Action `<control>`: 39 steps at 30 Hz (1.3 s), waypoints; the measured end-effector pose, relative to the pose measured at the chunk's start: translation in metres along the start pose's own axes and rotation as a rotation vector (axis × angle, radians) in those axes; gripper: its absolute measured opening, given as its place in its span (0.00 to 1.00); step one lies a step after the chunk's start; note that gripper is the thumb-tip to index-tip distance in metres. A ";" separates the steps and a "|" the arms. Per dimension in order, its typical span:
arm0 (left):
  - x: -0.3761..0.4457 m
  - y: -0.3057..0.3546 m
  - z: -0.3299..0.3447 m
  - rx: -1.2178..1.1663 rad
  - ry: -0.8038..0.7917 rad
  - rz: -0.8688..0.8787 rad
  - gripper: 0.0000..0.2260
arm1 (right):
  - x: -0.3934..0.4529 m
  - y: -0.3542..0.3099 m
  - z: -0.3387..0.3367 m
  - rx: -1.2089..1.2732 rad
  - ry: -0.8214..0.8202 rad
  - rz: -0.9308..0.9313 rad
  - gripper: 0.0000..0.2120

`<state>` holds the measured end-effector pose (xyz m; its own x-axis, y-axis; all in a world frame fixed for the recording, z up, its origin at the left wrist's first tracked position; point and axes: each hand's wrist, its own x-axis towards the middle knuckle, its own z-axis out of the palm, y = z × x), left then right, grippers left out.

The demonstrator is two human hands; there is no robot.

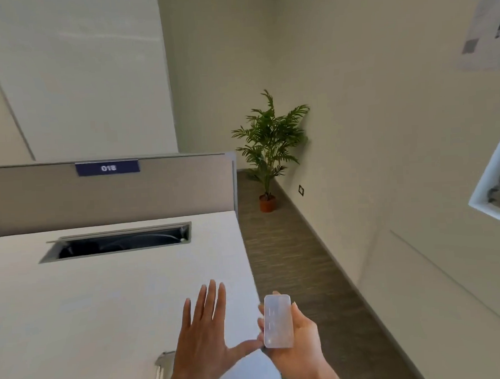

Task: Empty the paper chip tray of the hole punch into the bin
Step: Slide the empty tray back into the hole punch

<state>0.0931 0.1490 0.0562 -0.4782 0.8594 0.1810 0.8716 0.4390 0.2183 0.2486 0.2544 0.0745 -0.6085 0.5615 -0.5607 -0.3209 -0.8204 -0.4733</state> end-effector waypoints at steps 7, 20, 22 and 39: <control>-0.026 -0.092 -0.023 -0.015 -0.014 -0.058 0.52 | 0.014 0.074 0.060 0.001 -0.025 0.040 0.22; -0.050 -0.149 -0.009 -0.083 -0.109 -0.006 0.56 | 0.036 0.120 0.087 -0.064 -0.016 0.066 0.20; -0.053 -0.152 -0.003 -0.133 -0.120 0.033 0.60 | 0.038 0.121 0.086 -0.082 -0.002 0.075 0.20; -0.049 -0.159 0.013 -0.478 -0.347 0.051 0.40 | 0.053 0.118 0.070 -0.071 0.072 0.202 0.22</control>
<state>-0.0212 0.0405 0.0003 -0.3037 0.9471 -0.1037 0.7085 0.2973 0.6400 0.1275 0.1797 0.0369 -0.6010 0.3953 -0.6947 -0.1449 -0.9086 -0.3916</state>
